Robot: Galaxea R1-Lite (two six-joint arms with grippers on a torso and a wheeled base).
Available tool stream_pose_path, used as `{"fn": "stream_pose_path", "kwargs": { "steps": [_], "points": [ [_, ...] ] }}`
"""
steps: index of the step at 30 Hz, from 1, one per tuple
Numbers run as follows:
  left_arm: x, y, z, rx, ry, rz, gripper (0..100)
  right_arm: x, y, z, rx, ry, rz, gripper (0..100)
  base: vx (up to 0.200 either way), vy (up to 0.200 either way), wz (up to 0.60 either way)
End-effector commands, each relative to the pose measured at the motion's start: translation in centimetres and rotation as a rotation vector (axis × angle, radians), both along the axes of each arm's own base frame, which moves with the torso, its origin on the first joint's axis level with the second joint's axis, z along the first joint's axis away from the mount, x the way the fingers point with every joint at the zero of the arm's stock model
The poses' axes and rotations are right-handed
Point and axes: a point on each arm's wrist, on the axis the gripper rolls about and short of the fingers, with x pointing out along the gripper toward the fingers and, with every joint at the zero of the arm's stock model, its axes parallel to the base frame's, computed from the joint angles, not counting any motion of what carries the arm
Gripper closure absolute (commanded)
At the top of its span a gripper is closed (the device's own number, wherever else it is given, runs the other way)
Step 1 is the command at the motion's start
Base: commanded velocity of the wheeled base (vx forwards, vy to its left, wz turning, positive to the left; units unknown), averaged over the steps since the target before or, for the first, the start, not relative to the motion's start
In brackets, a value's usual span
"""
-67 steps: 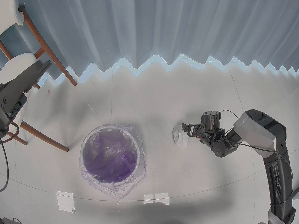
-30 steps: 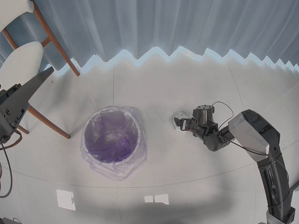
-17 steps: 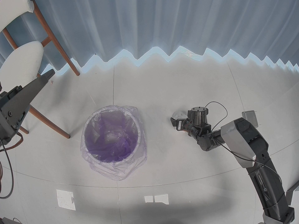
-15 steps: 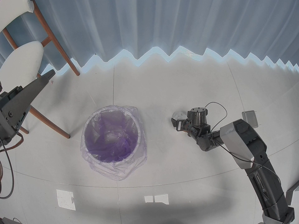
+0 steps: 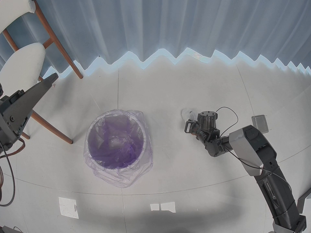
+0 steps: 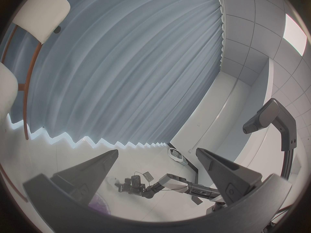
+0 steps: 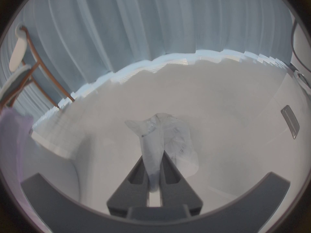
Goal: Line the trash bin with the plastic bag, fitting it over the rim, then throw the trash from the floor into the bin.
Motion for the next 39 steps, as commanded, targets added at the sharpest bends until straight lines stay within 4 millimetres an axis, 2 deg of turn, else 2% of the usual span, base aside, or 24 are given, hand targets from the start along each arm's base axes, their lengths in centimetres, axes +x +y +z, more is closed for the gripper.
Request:
{"fn": "stream_pose_path", "kwargs": {
  "steps": [1,3,5,6,7,10,11,12,13,15,16,21,22,25,32,39],
  "points": [
    [-0.2,0.0,0.1,0.000,-0.007,-0.001,0,-3.5,-1.0,11.1,0.139,-0.132,-0.031,100,0.000,0.000,0.00],
    [-0.2,0.0,0.2,0.002,-0.009,-0.005,0,-6.5,-0.9,14.7,0.187,-0.143,-0.017,100,0.000,0.000,0.00],
    [-0.2,0.0,0.1,0.008,-0.010,-0.016,0,-11.0,-0.5,18.0,0.234,-0.142,0.033,100,0.000,0.000,0.00],
    [-0.2,0.0,0.1,0.009,-0.010,-0.018,0,-12.0,-0.3,18.6,0.243,-0.141,0.051,100,0.000,0.000,0.00],
    [-0.2,0.0,0.1,0.014,-0.008,-0.028,0,-15.3,0.0,20.1,0.262,-0.126,0.108,100,0.000,0.000,0.00],
    [0.0,0.0,0.0,0.021,0.003,-0.033,0,-20.9,0.8,22.3,0.289,-0.109,0.227,100,0.000,0.000,0.00],
    [0.0,0.0,0.0,0.022,0.004,-0.034,0,-21.4,0.9,22.5,0.292,-0.109,0.238,100,0.000,0.000,0.00],
    [0.1,0.0,-0.1,0.023,0.012,-0.034,0,-23.5,1.4,23.5,0.315,-0.118,0.282,100,0.000,0.000,0.00],
    [0.4,0.0,-0.2,0.024,0.022,-0.033,0,-24.2,1.7,23.9,0.331,-0.123,0.296,100,0.000,0.000,0.00],
    [0.6,0.0,-0.3,0.025,0.036,-0.032,0,-24.6,1.9,24.1,0.347,-0.124,0.306,100,0.000,0.000,0.00],
    [1.1,-0.1,-0.8,0.030,0.085,-0.031,0,-25.1,2.7,24.3,0.409,-0.121,0.322,100,0.000,0.000,0.00],
    [2.0,-0.2,-1.5,0.035,0.143,-0.027,0,-25.1,2.9,24.0,0.473,-0.143,0.315,100,0.000,0.000,0.00],
    [2.9,-0.2,-1.8,0.033,0.167,-0.015,0,-25.7,2.6,22.4,0.518,-0.174,0.323,100,0.000,0.000,0.00],
    [3.3,-0.3,-2.0,0.030,0.175,-0.006,0,-26.0,3.1,21.7,0.510,-0.202,0.349,100,0.000,0.000,0.00],
    [3.6,-0.3,-3.0,0.050,0.202,-0.005,0,-25.1,3.8,20.5,0.499,-0.190,0.350,100,0.000,0.057,0.00],
    [3.4,-0.5,-2.9,0.049,0.189,-0.007,0,-23.8,4.4,21.6,0.559,-0.392,0.364,100,0.000,0.200,0.00]
  ]
}}
